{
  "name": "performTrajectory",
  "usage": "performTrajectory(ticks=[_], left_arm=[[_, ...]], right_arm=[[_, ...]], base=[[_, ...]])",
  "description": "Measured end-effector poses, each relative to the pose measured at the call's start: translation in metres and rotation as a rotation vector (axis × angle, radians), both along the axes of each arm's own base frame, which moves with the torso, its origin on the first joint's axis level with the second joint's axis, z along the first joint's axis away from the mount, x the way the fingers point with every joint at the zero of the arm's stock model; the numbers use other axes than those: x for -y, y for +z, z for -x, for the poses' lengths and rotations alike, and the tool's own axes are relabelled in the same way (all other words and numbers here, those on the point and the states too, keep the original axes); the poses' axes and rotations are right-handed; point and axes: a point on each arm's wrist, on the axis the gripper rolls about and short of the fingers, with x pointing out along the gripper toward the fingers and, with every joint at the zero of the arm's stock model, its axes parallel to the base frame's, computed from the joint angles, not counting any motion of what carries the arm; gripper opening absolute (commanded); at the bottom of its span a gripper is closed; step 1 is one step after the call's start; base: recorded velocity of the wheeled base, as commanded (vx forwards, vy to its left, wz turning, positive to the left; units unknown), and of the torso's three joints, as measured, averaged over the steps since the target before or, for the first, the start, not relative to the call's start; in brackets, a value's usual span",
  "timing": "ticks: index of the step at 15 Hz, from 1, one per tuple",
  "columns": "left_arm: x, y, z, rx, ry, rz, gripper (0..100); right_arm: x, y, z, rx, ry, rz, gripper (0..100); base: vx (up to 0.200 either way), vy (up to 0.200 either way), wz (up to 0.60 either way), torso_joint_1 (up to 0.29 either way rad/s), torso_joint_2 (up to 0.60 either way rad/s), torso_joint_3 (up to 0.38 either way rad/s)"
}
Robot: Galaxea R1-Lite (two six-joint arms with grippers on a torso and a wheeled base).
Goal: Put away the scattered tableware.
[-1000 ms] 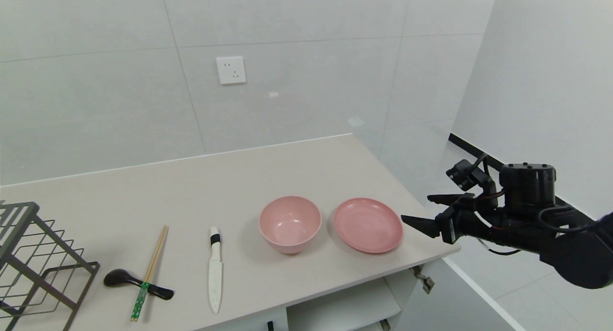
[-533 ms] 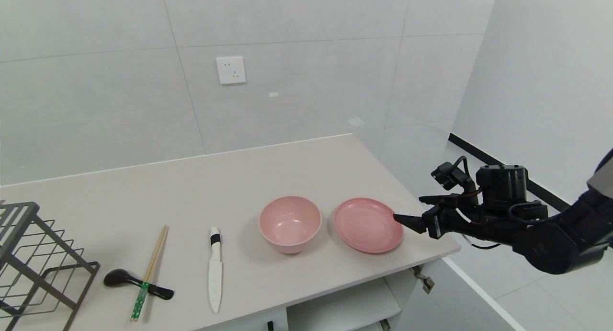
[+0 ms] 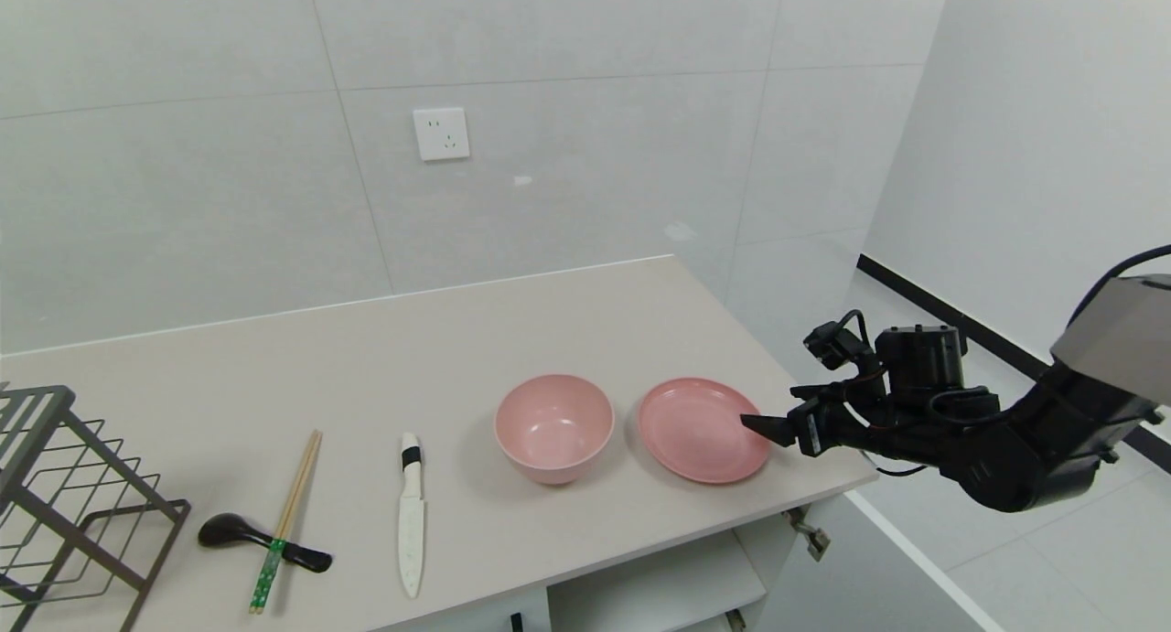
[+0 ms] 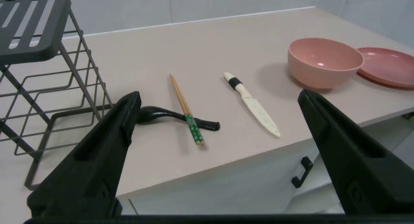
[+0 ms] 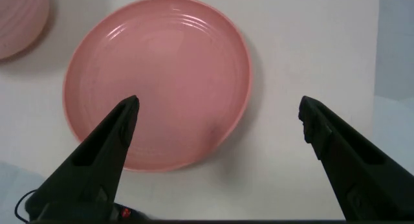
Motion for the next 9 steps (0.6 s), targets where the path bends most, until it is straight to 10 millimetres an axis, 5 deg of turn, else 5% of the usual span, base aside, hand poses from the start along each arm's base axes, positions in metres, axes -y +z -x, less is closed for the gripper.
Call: performTrajectory(ticks=[9], left_arm=[[0.0,0.0,0.0,0.0,0.0,-0.001,100]], right_arm=[[-0.011,-0.033,-0.014,-0.059,0.02,0.005,100]], base=[[0.0,0.0,0.0,0.0,0.0,0.0]])
